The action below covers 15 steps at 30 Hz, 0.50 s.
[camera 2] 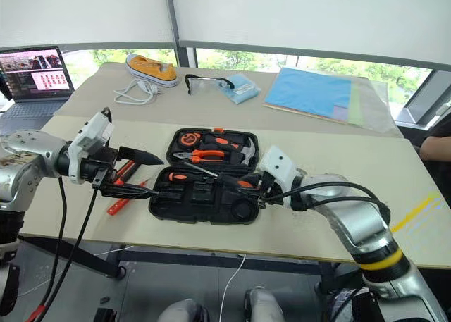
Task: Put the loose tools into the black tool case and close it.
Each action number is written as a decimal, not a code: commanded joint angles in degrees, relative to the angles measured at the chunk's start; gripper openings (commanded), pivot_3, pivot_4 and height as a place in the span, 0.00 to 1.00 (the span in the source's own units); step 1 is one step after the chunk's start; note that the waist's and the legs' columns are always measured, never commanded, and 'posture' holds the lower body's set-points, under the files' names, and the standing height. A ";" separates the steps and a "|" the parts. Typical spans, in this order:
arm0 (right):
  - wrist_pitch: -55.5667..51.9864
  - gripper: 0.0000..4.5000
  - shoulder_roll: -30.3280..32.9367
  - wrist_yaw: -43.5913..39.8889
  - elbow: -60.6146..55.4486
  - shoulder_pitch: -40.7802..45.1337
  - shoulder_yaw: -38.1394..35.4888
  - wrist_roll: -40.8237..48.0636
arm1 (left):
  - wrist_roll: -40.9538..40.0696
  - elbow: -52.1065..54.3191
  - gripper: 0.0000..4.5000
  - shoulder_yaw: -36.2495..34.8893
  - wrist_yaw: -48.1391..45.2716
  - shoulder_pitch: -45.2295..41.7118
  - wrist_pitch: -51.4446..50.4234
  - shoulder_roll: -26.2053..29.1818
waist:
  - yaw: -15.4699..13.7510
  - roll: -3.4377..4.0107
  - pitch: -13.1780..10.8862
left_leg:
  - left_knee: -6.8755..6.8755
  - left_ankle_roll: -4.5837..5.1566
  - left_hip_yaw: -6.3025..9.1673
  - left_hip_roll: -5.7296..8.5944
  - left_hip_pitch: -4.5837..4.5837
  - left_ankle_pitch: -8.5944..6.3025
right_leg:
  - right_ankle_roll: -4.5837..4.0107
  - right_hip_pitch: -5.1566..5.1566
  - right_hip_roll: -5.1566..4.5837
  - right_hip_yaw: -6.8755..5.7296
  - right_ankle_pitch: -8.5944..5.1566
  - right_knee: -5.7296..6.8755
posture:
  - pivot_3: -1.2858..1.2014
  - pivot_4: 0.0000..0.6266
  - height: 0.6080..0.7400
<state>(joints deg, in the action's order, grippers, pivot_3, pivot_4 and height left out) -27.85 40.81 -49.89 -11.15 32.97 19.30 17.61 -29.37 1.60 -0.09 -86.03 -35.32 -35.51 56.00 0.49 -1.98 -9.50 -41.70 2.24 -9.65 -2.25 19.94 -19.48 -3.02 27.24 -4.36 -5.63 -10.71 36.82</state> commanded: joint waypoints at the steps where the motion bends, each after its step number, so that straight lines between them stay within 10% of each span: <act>1: 12.78 0.23 -0.64 -5.11 7.41 3.76 3.75 -8.23 | -0.63 2.42 1.00 -2.81 1.82 1.31 0.61 1.05 | 0.17 0.00 0.00 | 0.00 0.00 0.00 0.04 0.01 0.00 | 0.05 0.00 -0.03 0.00 -0.03 0.00 | 0.52 0.24 0.84; 15: 20.26 0.23 -6.67 -9.08 20.33 8.97 1.87 -13.27 | -1.28 3.18 1.00 -3.21 4.25 2.21 0.59 0.93 | 0.49 0.02 -0.02 | -0.07 -0.09 -0.01 -0.05 -0.07 0.05 | 0.03 0.01 -0.02 0.09 -0.06 0.23 | 0.52 0.24 0.84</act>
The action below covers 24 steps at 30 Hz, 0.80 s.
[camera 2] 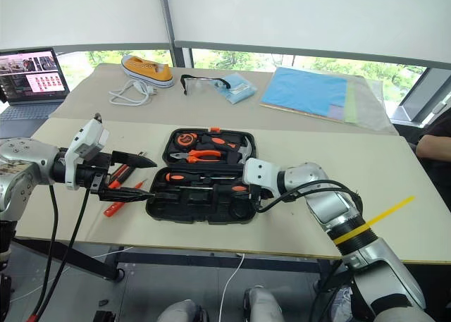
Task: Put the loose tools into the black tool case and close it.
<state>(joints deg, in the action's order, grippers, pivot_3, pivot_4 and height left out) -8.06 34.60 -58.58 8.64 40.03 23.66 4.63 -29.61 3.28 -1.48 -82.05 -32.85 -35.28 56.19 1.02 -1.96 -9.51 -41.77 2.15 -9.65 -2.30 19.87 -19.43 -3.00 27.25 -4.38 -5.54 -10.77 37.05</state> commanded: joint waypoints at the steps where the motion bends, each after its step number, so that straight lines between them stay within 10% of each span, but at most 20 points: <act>1: 0.55 0.23 -0.67 -0.55 1.17 2.16 -2.64 -0.42 | -1.02 1.52 1.00 -1.70 0.43 -0.39 0.36 0.59 | -0.07 0.00 0.00 | 0.00 0.00 0.00 0.00 0.00 0.00 | -0.02 0.00 0.00 0.00 -0.01 0.01 | 0.52 0.24 0.84; 6: 1.45 0.23 -1.38 -1.25 3.64 2.94 -3.14 -1.30 | -1.02 1.62 1.00 -1.26 0.88 -0.87 0.39 0.15 | -0.11 0.01 -0.01 | 0.00 0.00 0.01 0.00 0.02 0.00 | -0.06 0.01 -0.01 -0.03 -0.03 0.01 | 0.52 0.24 0.84; 15: -1.48 0.94 -4.48 -1.66 1.68 4.56 -5.22 0.09 | -0.84 1.32 1.00 -0.97 1.13 -1.36 0.51 -0.03 | 0.00 0.04 -0.02 | 0.00 -0.01 0.00 -0.05 0.02 0.00 | -0.08 0.01 0.02 -0.03 -0.04 0.02 | 0.52 0.24 0.84; 18: -3.61 0.94 -6.37 -1.04 1.47 4.89 -5.63 0.67 | -0.62 0.93 1.00 -0.83 1.25 -1.52 0.71 -0.18 | -0.06 0.04 -0.02 | 0.00 -0.01 0.00 -0.05 0.02 0.00 | -0.12 0.01 0.01 -0.04 -0.03 0.03 | 0.52 0.24 0.84; 24: -4.95 0.48 -10.51 0.18 2.94 5.47 -5.20 -0.76 | -0.35 0.89 1.00 -0.72 1.82 -1.04 1.05 -0.56 | 0.02 0.05 -0.03 | 0.00 -0.02 0.00 -0.08 0.02 0.00 | -0.24 0.02 0.04 -0.05 0.03 0.04 | 0.52 0.24 0.84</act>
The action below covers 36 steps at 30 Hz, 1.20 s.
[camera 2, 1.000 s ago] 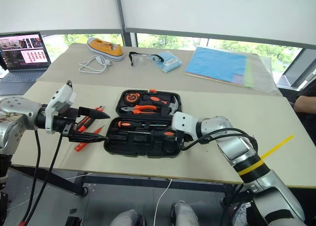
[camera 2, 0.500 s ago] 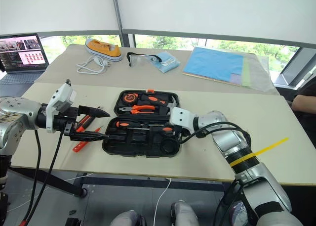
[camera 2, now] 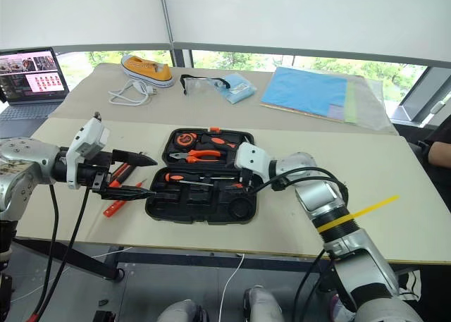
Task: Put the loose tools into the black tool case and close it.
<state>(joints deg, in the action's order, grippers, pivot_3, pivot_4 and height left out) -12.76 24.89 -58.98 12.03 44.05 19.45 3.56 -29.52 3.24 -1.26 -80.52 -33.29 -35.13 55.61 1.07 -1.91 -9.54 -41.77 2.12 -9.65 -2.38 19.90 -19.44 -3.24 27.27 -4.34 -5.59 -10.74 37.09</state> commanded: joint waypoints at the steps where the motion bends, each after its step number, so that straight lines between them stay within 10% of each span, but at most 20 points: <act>1: -0.19 0.41 -1.21 0.69 0.02 1.54 -0.91 0.03 | -0.45 0.93 1.00 -0.94 0.42 -0.63 0.86 -0.03 | -0.04 0.01 0.00 | 0.00 0.00 0.00 0.00 0.01 0.00 | -0.06 0.00 0.00 -0.01 0.03 0.00 | 0.52 0.24 0.84; 6: 0.71 0.03 -2.34 0.80 3.48 1.46 0.94 -2.47 | -0.49 1.10 1.00 -1.02 0.79 -0.26 0.98 -0.11 | -0.03 0.02 -0.01 | 0.00 0.00 -0.02 0.01 0.02 0.00 | -0.22 0.00 -0.01 -0.04 0.13 -0.01 | 0.52 0.24 0.84; 15: 3.45 0.01 -1.63 1.09 6.94 -0.24 5.91 -10.00 | -0.18 1.35 1.00 -1.55 1.59 1.52 1.88 0.00 | 0.03 0.05 0.01 | 0.01 -0.02 -0.06 0.00 -0.08 0.00 | -0.19 -0.02 -0.01 -0.02 0.08 0.04 | 0.52 0.24 0.84; 24: -13.68 0.01 -4.40 0.52 -9.40 -0.37 -6.89 6.97 | -1.66 5.22 1.00 -8.57 8.76 9.95 -0.79 0.74 | 0.21 0.07 -0.01 | 0.01 -0.06 -0.05 -0.07 0.00 0.02 | -0.29 0.07 0.00 0.04 0.12 0.04 | 0.52 0.24 0.84; 29: -34.32 0.34 -0.07 -1.35 -27.39 -2.79 -14.47 23.87 | -0.72 9.85 1.00 -20.42 18.61 25.06 -2.95 -1.99 | 0.18 0.11 -0.02 | 0.04 -0.09 -0.01 -0.16 0.37 0.01 | -0.41 0.55 -0.04 0.04 0.17 0.10 | 0.52 0.24 0.84; 36: -34.83 0.87 11.11 -4.36 -34.93 -8.12 -13.32 26.06 | 2.98 16.91 1.00 -36.67 22.56 47.30 -0.78 -4.68 | -0.24 0.08 -0.02 | 0.26 -0.20 -0.07 -0.18 0.38 -0.07 | -0.44 0.69 -0.07 -0.02 0.12 -0.03 | 0.52 0.24 0.84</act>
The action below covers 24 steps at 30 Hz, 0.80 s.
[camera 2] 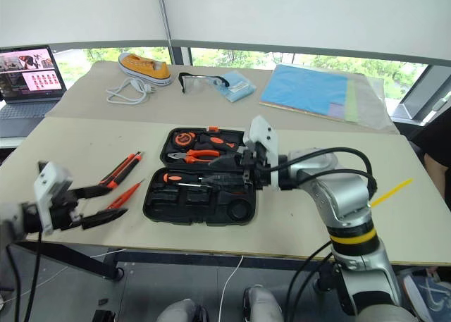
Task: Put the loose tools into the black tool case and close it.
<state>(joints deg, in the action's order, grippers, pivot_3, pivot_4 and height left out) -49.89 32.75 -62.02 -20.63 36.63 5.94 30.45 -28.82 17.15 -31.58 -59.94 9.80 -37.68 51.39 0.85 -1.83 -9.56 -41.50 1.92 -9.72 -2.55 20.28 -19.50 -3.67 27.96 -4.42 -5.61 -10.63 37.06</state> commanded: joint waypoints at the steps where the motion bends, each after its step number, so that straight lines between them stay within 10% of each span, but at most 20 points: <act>1: 3.02 0.96 4.11 -1.21 -2.26 -1.10 0.68 -1.22 | 2.80 3.26 1.00 -7.52 2.24 6.41 2.25 -0.75 | -0.07 0.00 0.00 | 0.00 -0.01 -0.02 0.00 -0.01 0.00 | -0.01 0.02 -0.01 0.00 -0.01 0.00 | 0.52 0.24 0.84; 7: 1.25 0.99 5.07 0.15 -4.58 -1.58 -0.24 2.36 | 4.29 2.56 1.00 -3.46 3.33 7.94 3.14 0.31 | -0.49 0.00 0.00 | 0.02 -0.17 -0.04 -0.05 -0.04 0.09 | 0.12 0.01 0.00 0.03 -0.09 0.02 | 0.52 0.24 0.84; 22: -0.85 0.99 6.39 8.56 -12.76 -5.29 -3.53 7.37 | 10.51 -16.76 1.00 27.13 9.03 -25.76 -10.69 2.45 | -0.16 -0.07 0.05 | 0.53 -0.38 -0.15 0.09 -0.10 0.31 | -0.36 0.14 0.24 -0.16 0.20 0.01 | 0.52 0.24 0.84; 24: -1.27 1.00 6.71 9.37 -13.35 -5.43 -4.28 8.26 | 11.37 -18.81 0.88 29.38 8.42 -26.78 -10.64 2.54 | -0.23 -0.05 0.07 | 0.56 -0.39 -0.16 0.09 -0.12 0.31 | -0.37 0.14 0.24 -0.18 0.19 -0.01 | 0.52 0.24 0.84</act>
<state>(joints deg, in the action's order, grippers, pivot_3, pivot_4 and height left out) -50.70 38.97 -53.52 -31.26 30.76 3.94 36.92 -18.71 0.54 -4.87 -50.72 -17.20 -48.45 53.88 0.62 -1.87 -9.49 -40.94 1.54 -9.88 -2.43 20.14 -19.19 -4.04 28.09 -4.19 -5.79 -10.44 37.07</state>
